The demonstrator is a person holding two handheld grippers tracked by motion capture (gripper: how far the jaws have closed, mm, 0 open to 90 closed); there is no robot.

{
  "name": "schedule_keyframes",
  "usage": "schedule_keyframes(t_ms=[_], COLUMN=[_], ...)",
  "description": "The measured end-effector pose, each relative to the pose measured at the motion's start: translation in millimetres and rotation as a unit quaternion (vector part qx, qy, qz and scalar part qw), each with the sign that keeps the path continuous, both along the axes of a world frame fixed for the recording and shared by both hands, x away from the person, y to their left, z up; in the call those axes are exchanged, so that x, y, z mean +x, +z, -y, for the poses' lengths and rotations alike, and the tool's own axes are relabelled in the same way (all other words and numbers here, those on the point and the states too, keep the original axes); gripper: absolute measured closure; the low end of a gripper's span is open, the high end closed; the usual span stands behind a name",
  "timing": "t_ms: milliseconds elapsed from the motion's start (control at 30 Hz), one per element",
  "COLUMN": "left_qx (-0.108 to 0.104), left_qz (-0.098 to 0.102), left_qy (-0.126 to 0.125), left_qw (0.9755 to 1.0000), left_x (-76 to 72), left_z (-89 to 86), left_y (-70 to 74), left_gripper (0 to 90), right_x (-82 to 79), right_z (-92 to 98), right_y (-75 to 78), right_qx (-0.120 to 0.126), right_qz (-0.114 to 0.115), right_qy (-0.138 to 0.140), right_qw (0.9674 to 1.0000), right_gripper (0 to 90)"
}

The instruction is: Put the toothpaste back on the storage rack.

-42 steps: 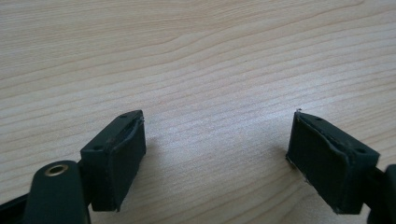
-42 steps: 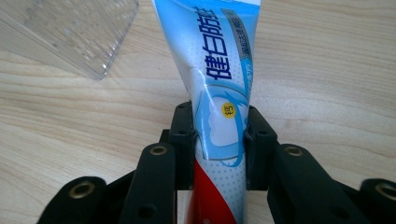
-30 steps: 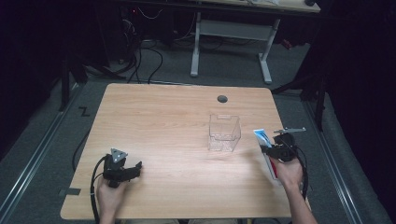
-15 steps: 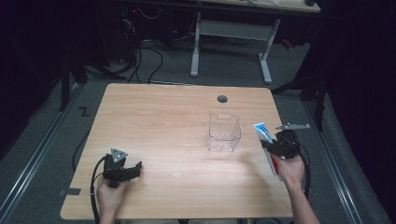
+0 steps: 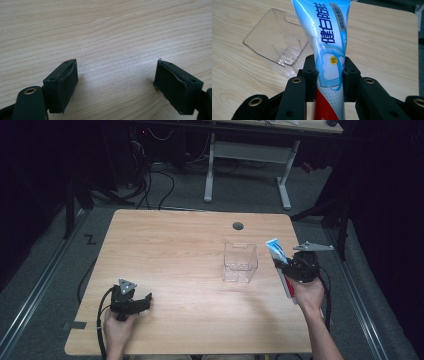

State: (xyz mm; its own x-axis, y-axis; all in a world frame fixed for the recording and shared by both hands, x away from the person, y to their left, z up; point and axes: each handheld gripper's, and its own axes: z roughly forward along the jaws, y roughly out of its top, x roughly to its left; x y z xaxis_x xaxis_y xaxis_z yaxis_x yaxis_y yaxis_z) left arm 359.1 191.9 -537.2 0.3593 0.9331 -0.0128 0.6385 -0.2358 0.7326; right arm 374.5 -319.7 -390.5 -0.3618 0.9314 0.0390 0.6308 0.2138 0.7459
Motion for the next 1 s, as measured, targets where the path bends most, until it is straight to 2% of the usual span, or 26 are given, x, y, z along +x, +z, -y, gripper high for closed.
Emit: schedule_keyframes(t_ms=[300, 667, 1000], left_qx=[0.0, 0.0, 0.001], left_qz=[0.0, 0.0, 0.0], left_qy=[0.0, 0.0, 0.001], left_qw=[1.0, 1.0, 1.0], left_x=[0.0, -0.1, -0.1], left_z=[0.0, 0.1, 0.3], left_y=[0.0, 0.0, 0.0], left_gripper=[19.1, 19.1, 19.1], right_x=[3.1, 9.7, 23.4], right_z=[-14.7, -20.6, -31.4], right_y=[11.3, 20.1, 27.9], right_qx=[0.018, 0.023, 0.028], right_qz=[0.023, 0.033, 0.046], right_qy=[0.03, 0.042, 0.057], right_qw=[0.9991, 0.9983, 0.9969], right_gripper=[69.7, 69.7, 69.7])
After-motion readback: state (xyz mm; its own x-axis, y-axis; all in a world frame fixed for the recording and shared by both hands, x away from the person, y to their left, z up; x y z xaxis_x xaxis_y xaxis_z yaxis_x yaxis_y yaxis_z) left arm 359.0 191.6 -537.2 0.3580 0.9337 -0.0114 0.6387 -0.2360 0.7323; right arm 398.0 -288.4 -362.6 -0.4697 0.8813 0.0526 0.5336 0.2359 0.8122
